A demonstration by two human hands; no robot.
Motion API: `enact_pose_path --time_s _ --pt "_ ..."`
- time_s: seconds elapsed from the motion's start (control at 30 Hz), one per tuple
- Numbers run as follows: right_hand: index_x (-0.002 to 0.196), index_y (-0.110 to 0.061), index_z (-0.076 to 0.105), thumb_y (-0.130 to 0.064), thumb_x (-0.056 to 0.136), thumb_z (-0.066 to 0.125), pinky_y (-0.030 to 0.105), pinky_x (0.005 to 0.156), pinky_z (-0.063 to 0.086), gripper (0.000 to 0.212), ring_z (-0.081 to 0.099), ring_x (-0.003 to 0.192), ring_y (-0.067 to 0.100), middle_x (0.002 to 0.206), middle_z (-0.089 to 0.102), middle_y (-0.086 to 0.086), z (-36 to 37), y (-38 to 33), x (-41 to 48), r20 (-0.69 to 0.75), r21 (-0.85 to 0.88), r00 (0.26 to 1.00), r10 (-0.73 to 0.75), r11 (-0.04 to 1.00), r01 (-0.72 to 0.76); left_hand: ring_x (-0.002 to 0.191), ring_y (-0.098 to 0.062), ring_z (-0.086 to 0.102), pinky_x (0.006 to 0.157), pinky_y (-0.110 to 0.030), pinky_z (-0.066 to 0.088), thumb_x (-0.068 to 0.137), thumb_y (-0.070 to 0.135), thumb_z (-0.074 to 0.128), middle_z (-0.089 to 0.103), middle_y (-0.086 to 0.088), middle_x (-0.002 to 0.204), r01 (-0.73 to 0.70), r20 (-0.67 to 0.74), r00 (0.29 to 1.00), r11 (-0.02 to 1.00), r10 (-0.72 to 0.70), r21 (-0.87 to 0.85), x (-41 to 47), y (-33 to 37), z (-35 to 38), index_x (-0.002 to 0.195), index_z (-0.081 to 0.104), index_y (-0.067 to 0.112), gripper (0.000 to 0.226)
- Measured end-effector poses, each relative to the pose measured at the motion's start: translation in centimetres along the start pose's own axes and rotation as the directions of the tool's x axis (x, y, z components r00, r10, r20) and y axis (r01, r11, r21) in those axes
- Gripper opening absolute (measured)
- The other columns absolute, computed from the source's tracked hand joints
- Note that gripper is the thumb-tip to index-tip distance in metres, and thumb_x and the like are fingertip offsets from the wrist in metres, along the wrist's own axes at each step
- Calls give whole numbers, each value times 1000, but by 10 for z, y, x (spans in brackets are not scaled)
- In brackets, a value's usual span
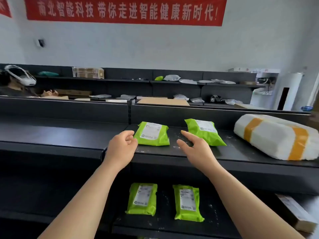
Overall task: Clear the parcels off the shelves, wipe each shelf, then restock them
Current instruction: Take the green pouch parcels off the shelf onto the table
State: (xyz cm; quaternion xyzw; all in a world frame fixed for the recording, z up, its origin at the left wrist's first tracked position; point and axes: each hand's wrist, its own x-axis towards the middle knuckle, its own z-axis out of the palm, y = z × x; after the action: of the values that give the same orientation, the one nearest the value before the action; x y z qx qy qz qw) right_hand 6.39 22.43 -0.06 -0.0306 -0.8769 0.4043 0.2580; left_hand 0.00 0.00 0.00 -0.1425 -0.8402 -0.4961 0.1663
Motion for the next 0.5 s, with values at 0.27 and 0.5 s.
enact_pose_path --time_s 0.27,0.5 --pt "143 -27 45 -37 94 57 21 87 36 51 54 110 9 144 50 -1 24 6 54 -43 -81 997 61 995 -64 114 -19 54 83 -25 39 88 27 61 54 -4 132 -49 77 996 988 38 147 67 -15 28 135 50 16 50" --pt "144 -24 44 -38 93 57 25 105 30 54 34 139 15 153 37 0 13 33 83 -98 -278 994 48 958 -74 126 -34 36 98 -43 37 75 62 64 39 -9 140 -8 125 991 924 -43 383 106 -11 74 143 34 22 84"
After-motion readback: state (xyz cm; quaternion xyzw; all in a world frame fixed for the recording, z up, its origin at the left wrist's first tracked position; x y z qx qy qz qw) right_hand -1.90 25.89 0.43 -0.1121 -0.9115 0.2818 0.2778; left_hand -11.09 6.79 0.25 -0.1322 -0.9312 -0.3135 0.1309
